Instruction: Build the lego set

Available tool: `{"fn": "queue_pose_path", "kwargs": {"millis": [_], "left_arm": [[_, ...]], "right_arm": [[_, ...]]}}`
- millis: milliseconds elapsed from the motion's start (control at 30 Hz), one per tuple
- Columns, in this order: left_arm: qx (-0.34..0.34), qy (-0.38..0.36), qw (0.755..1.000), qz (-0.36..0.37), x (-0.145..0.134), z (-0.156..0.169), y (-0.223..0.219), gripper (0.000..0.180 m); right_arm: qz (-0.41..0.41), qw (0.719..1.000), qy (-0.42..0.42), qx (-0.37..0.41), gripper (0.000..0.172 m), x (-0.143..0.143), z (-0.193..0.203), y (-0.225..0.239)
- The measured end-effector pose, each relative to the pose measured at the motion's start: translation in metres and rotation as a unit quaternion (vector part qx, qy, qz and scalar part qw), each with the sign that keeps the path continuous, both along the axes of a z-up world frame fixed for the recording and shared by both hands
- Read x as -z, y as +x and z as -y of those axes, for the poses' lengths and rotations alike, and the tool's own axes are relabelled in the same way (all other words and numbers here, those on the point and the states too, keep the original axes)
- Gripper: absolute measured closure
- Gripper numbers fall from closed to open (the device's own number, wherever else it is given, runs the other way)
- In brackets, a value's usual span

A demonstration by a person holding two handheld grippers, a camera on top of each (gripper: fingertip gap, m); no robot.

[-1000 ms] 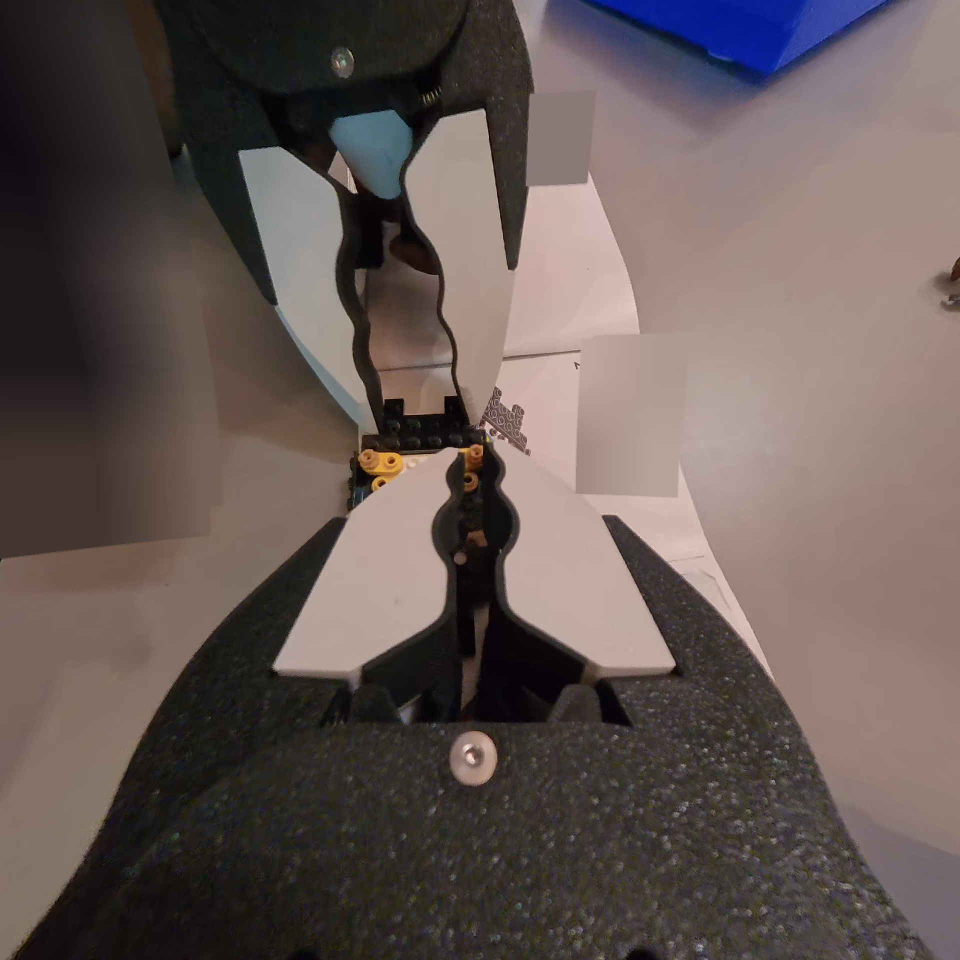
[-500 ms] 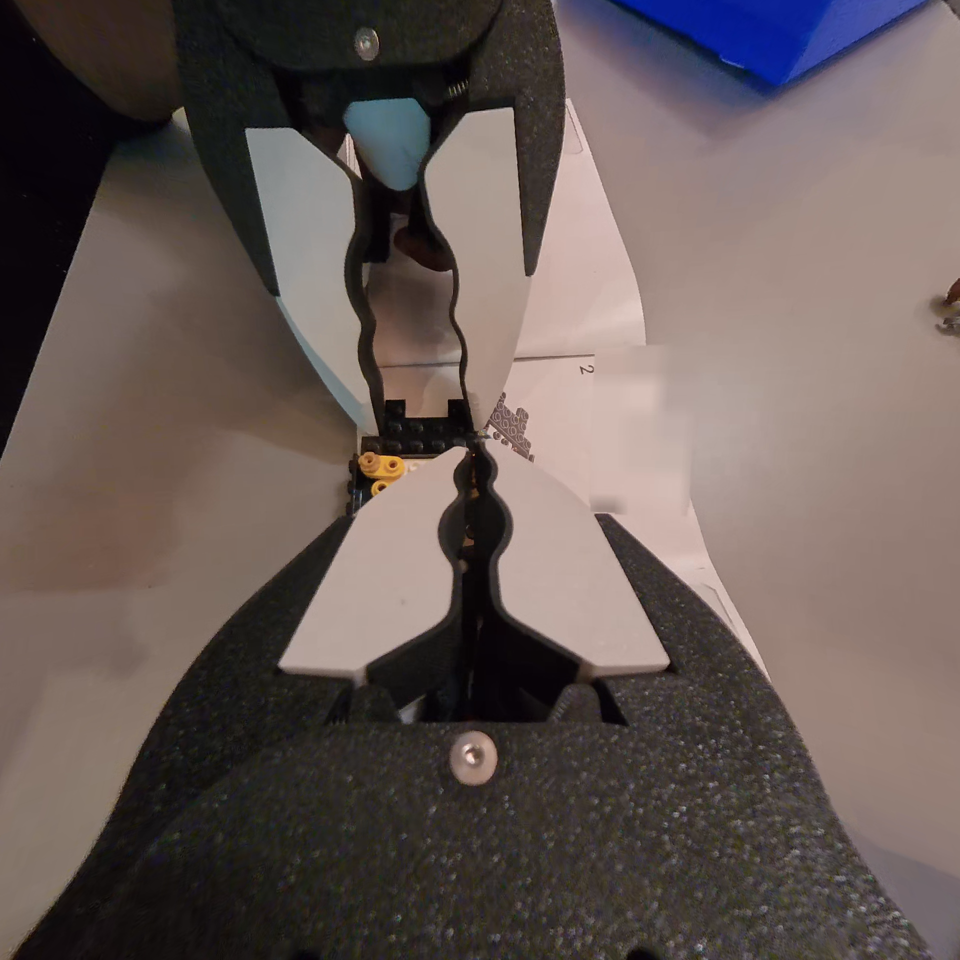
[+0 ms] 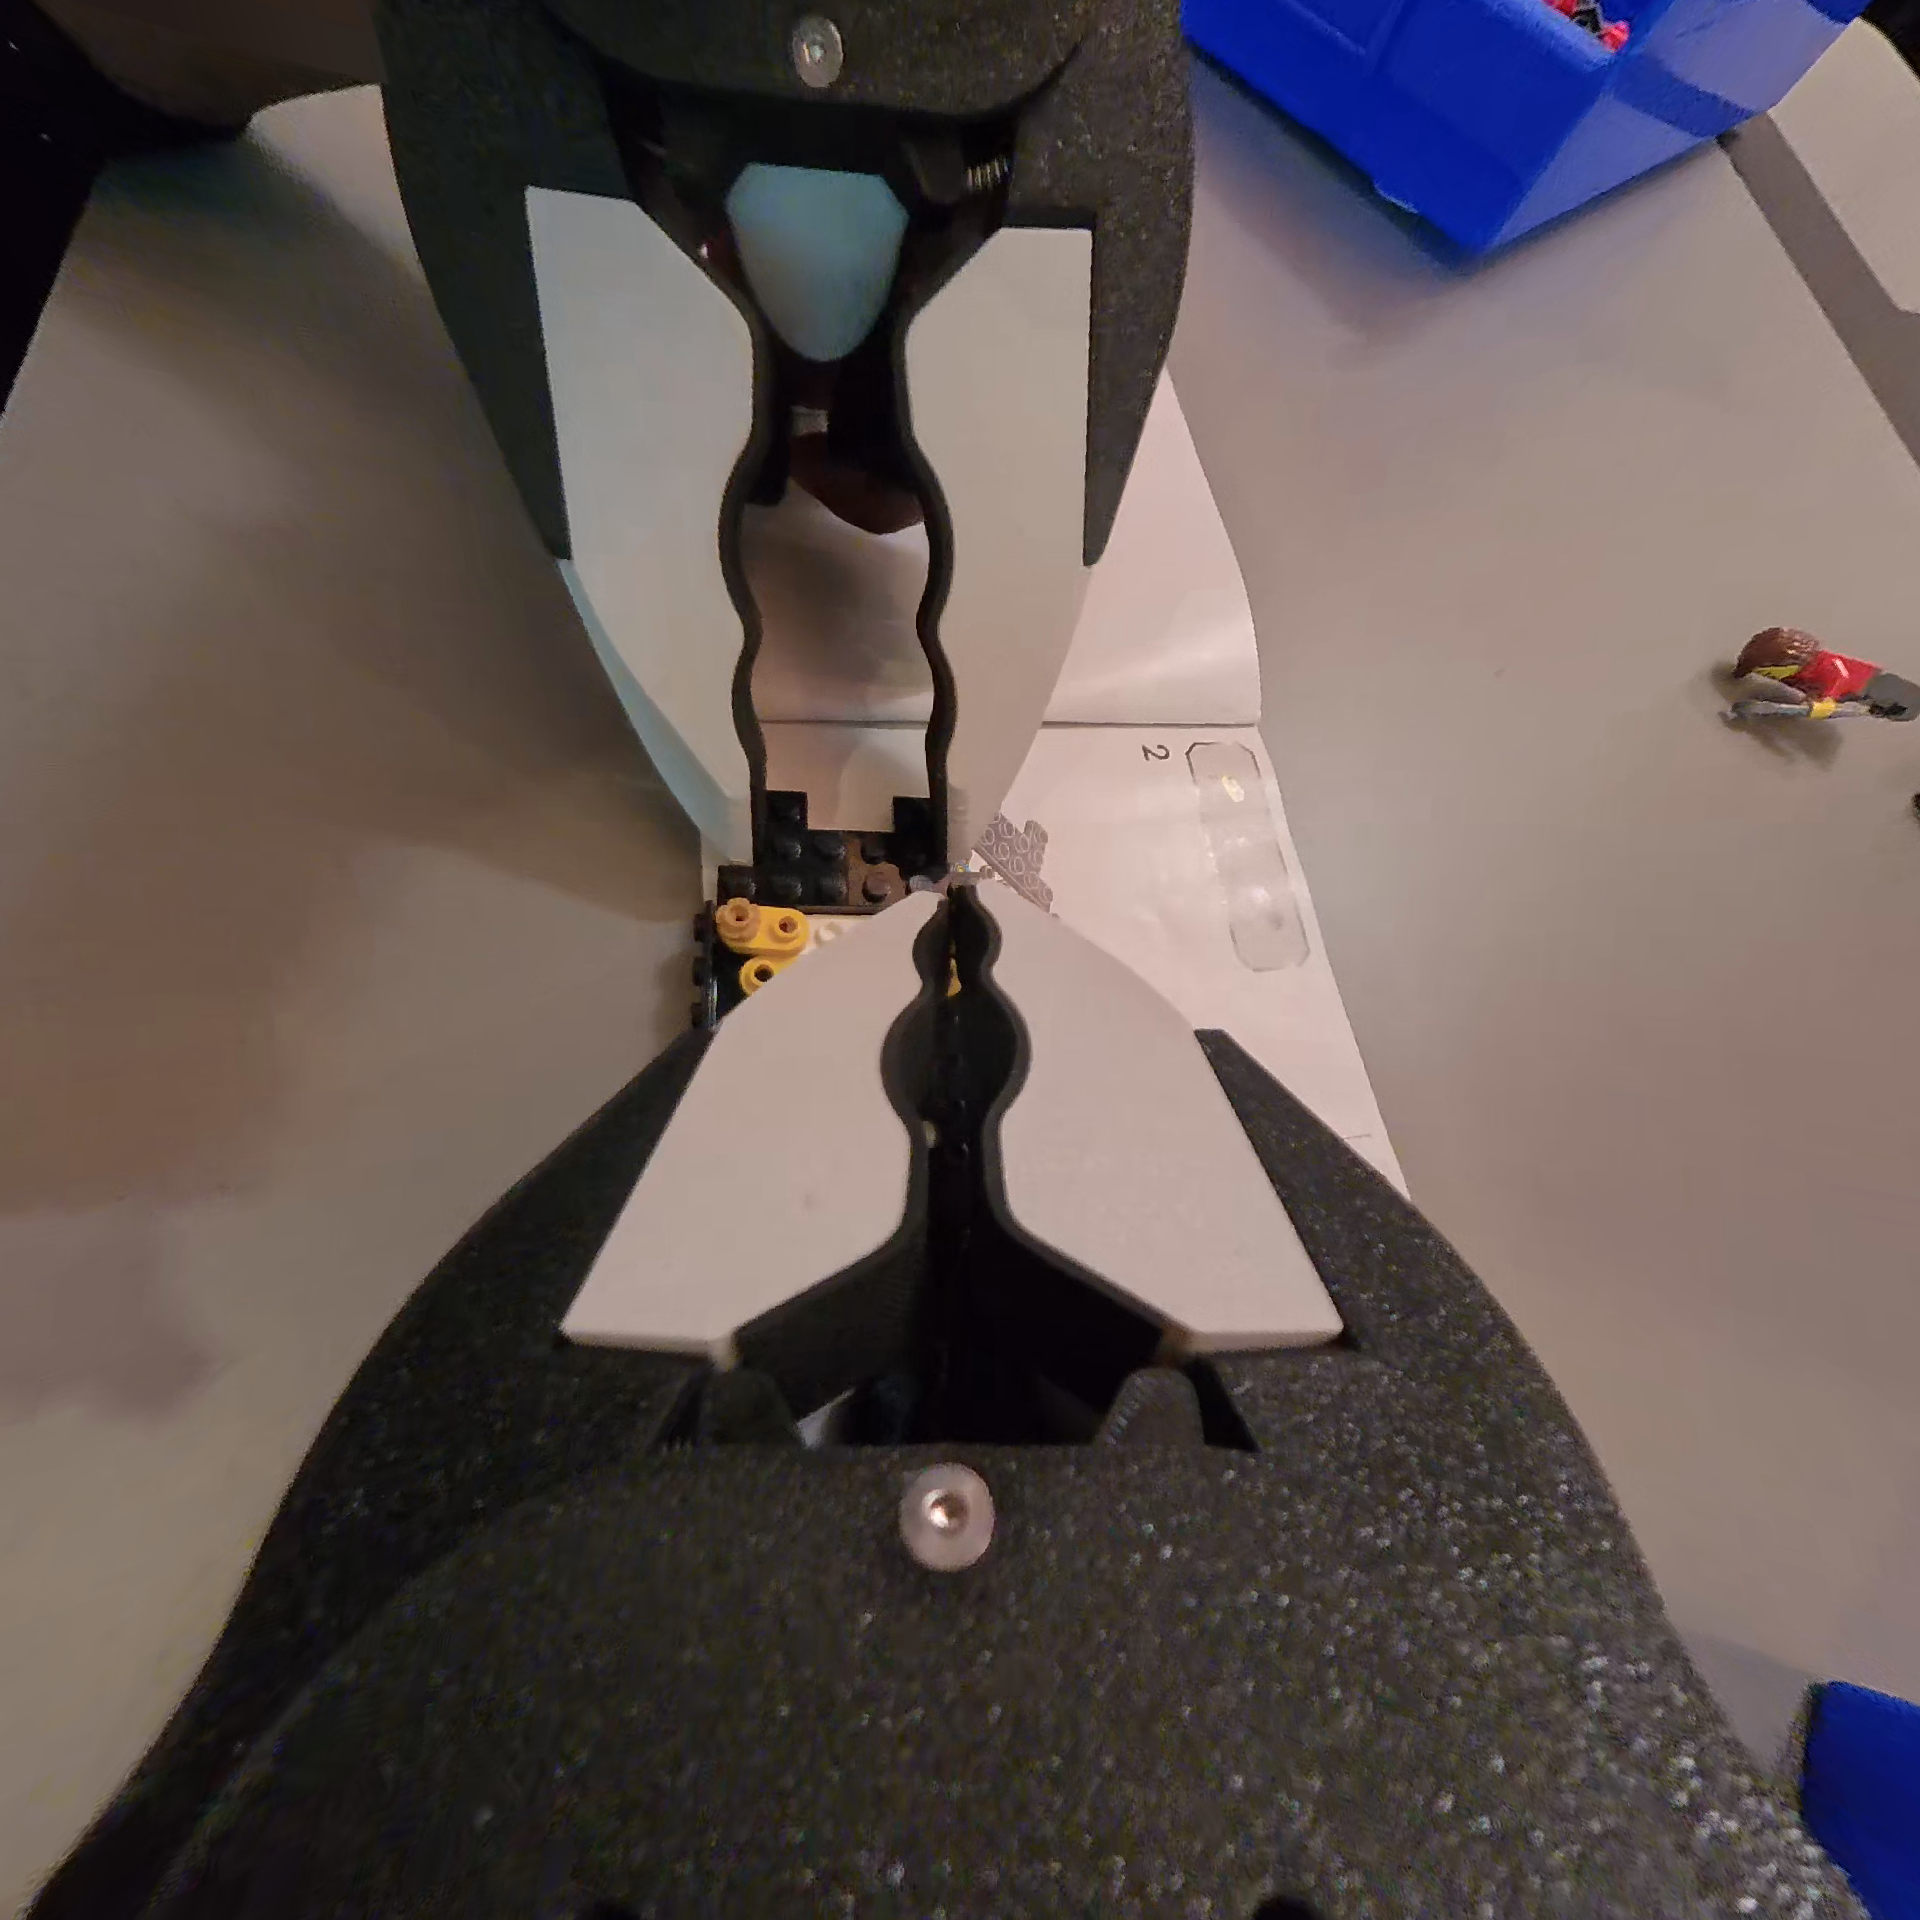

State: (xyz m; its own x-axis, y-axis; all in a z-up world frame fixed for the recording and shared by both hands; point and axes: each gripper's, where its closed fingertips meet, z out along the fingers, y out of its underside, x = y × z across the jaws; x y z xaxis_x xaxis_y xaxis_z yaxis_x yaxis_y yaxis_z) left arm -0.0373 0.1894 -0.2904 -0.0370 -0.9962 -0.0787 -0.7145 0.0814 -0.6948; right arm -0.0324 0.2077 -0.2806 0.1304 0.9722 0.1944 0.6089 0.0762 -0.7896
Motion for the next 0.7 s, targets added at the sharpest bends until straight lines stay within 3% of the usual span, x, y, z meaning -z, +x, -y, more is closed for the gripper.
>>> {"fn": "queue_pose_path", "kwargs": {"millis": [33,100,200,367,700], "left_arm": [[0.000,0.000,1.000,0.002,0.000,0.000,0.000,0.148],[0.000,0.001,1.000,0.002,0.000,0.000,0.000,0.148],[0.000,0.002,1.000,0.001,0.000,0.000,0.000,0.148],[0.000,0.002,1.000,0.001,0.000,0.000,0.000,0.148],[0.000,0.002,1.000,0.003,0.000,0.000,0.000,0.148]], "right_arm": [[-0.003,1.000,-0.007,0.001,0.171,-0.001,-0.001,0.000],[-0.019,0.999,-0.026,0.003,0.161,-0.005,-0.001,0.001],[-0.078,0.996,-0.050,-0.004,0.159,-0.021,0.002,0.004],[-0.027,0.995,-0.077,-0.051,0.169,-0.006,0.033,0.004],[-0.005,0.994,-0.103,-0.048,0.171,0.001,0.034,0.003]]}}
